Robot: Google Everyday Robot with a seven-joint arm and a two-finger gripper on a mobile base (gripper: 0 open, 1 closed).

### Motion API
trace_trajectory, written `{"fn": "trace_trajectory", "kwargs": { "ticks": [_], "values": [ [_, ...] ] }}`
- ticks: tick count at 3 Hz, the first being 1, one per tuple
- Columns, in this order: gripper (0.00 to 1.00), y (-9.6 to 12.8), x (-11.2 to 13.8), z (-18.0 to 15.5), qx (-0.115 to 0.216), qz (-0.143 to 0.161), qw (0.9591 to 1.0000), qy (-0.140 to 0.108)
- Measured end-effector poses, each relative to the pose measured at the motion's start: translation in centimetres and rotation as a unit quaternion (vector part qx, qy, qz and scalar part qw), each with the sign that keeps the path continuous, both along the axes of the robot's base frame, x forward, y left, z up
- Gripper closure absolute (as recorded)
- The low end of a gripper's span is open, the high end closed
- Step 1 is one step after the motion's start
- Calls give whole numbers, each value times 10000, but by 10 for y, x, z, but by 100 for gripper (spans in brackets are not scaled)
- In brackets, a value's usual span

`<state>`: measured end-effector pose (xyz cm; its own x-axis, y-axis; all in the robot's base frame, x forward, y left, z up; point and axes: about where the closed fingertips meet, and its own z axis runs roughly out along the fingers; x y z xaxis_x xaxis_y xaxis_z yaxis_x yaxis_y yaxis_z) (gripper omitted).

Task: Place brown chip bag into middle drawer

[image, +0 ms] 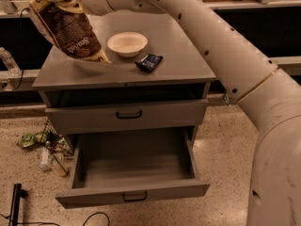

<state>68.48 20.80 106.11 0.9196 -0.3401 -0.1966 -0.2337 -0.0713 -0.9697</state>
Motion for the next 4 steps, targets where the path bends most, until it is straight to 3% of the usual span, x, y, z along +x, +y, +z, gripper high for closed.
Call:
{"fn": "trace_trajectory", "kwargs": {
  "ticks": [1, 2, 3, 4],
  "values": [
    [100, 9, -11, 6, -56, 84, 9999, 49],
    [100, 7, -42, 13, 7, -191, 9990, 406],
    [100, 12, -101, 20, 240, -430, 9928, 1096],
    [100, 16, -157, 20, 634, -722, 9785, 1823]
  ]
}}
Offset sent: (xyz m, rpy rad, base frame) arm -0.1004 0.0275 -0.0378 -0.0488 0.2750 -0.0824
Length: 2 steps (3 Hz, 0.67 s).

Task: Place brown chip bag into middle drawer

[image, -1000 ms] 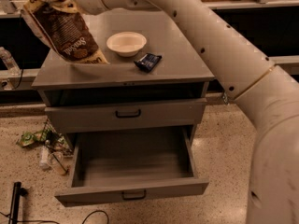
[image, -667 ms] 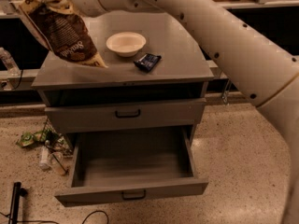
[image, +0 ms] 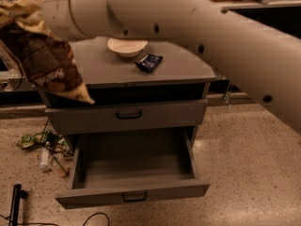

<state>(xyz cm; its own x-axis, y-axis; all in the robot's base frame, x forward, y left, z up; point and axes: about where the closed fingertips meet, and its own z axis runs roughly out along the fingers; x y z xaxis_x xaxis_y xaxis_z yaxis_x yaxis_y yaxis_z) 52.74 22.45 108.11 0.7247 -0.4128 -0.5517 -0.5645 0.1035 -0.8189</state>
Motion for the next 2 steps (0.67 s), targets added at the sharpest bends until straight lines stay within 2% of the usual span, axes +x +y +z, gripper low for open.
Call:
{"fn": "trace_trajectory", "kwargs": {
  "ticks": [1, 2],
  "values": [
    [100, 8, -55, -49, 202, -389, 9956, 830],
    [100, 10, -73, -123, 318, -608, 9893, 1290]
  ]
}}
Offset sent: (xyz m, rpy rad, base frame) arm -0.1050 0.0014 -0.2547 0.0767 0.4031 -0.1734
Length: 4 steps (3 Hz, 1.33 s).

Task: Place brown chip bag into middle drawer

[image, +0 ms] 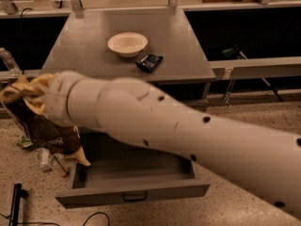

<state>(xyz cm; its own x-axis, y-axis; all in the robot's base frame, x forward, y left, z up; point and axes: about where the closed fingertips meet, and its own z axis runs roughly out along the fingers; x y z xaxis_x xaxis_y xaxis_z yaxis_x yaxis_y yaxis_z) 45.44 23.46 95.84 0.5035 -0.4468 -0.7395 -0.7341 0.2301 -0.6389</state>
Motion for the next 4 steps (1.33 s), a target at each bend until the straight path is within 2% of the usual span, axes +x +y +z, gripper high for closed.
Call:
{"fn": "trace_trajectory", "kwargs": {
  "ticks": [1, 2, 3, 4],
  "values": [
    [100, 3, -12, -31, -146, 7, 9998, 93],
    [100, -20, 2, -58, -152, 3, 9988, 473],
    [100, -71, 25, -90, 2, -140, 9953, 955],
    [100, -118, 36, -123, 141, -216, 9863, 1632]
  ]
}}
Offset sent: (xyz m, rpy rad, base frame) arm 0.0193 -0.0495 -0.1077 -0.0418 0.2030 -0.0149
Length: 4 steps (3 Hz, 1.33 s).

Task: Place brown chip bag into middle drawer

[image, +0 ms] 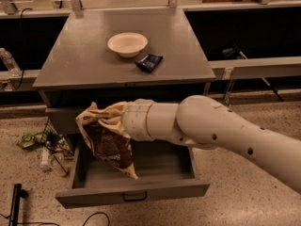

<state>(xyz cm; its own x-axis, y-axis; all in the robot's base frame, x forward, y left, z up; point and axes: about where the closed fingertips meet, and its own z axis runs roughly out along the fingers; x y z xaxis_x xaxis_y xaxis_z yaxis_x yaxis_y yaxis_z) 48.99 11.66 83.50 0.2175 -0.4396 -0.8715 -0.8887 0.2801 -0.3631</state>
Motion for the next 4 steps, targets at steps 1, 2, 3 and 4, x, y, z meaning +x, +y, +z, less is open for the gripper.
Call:
{"fn": "trace_trajectory", "kwargs": {
  "ticks": [1, 2, 3, 4],
  "values": [
    [100, -33, 7, -44, 80, -81, 9979, 642],
    [100, -38, 8, -49, 75, -101, 9974, 705],
    [100, -36, 17, -63, -206, -86, 9972, 714],
    [100, -44, 58, -106, -241, 202, 9947, 978]
  ]
}}
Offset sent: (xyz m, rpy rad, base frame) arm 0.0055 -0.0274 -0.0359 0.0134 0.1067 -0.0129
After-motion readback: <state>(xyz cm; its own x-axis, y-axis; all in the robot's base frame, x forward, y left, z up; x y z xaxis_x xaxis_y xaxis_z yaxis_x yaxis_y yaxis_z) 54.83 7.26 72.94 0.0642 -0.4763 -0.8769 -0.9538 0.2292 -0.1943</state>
